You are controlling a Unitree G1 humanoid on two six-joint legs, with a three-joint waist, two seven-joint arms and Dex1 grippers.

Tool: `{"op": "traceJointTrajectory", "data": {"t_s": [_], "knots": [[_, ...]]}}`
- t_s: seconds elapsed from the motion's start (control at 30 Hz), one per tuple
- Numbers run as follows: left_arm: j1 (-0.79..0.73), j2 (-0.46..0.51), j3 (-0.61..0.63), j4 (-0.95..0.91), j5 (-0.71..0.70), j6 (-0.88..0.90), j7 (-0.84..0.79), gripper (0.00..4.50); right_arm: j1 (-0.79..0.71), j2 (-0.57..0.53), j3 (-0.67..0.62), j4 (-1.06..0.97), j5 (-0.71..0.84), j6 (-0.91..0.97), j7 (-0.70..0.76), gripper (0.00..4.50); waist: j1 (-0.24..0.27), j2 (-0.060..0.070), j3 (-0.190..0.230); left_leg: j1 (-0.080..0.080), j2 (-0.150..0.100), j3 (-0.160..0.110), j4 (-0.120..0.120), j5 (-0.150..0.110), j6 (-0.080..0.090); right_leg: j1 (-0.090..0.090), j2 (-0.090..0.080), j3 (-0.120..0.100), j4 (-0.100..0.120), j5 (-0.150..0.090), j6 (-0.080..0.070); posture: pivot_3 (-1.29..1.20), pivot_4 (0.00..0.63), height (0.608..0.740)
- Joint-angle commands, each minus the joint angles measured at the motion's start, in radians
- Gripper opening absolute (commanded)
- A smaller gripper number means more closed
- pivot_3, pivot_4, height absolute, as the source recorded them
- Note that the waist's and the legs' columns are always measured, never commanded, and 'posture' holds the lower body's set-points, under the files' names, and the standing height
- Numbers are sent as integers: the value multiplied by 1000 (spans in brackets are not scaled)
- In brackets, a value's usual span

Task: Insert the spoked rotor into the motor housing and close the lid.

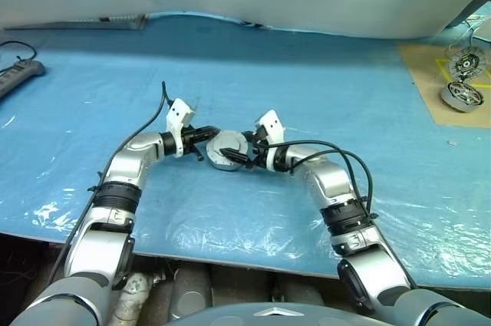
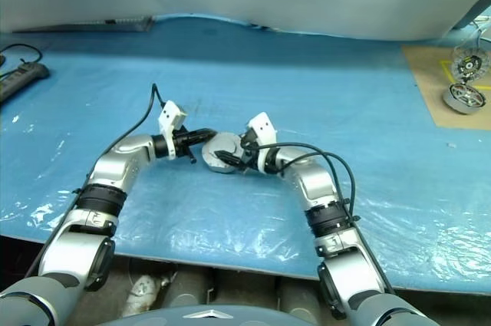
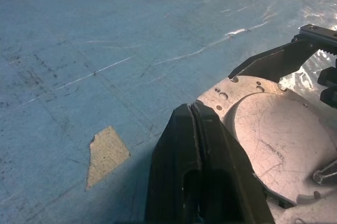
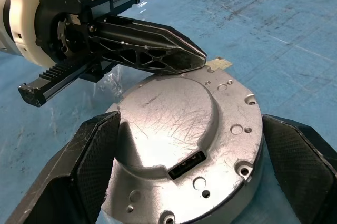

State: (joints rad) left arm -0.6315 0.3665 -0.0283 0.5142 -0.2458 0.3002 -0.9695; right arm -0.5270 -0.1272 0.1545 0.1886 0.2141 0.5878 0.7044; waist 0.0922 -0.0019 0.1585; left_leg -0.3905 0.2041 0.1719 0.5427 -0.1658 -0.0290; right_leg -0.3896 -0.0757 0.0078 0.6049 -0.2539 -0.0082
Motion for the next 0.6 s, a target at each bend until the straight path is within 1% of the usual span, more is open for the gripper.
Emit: {"op": "traceJointTrajectory", "data": {"t_s": [0.03, 0.17, 0.37, 0.6], "knots": [[18, -4, -28, -3, 12, 9, -19, 0, 28, -9, -25, -44, 40, 72, -16, 4477, 1, 0, 0, 0, 0, 0, 0, 0, 0, 0, 0, 0, 0, 0, 0, 0, 150, 740], [14, -5, -29, -1, 13, 6, -22, 0, 53, -17, -62, -93, 102, 184, -29, 4477, 1, 0, 0, 0, 0, 0, 0, 0, 0, 0, 0, 0, 0, 0, 0, 0, 150, 740], [12, -10, -34, -4, 15, -1, -25, 0, 76, -30, -76, -133, 163, 322, -56, 4477, 2, 0, 0, 0, 0, 0, 0, 0, 0, 0, 0, -1, 0, 0, 0, 0, 150, 740], [11, -19, -36, -7, 15, -15, -22, 0, 81, 34, -160, -130, 280, 477, -111, 4477, 3, 0, 0, 0, 0, 0, 1, 0, 0, 1, 0, -1, 0, 0, 0, 0, 150, 740]]}}
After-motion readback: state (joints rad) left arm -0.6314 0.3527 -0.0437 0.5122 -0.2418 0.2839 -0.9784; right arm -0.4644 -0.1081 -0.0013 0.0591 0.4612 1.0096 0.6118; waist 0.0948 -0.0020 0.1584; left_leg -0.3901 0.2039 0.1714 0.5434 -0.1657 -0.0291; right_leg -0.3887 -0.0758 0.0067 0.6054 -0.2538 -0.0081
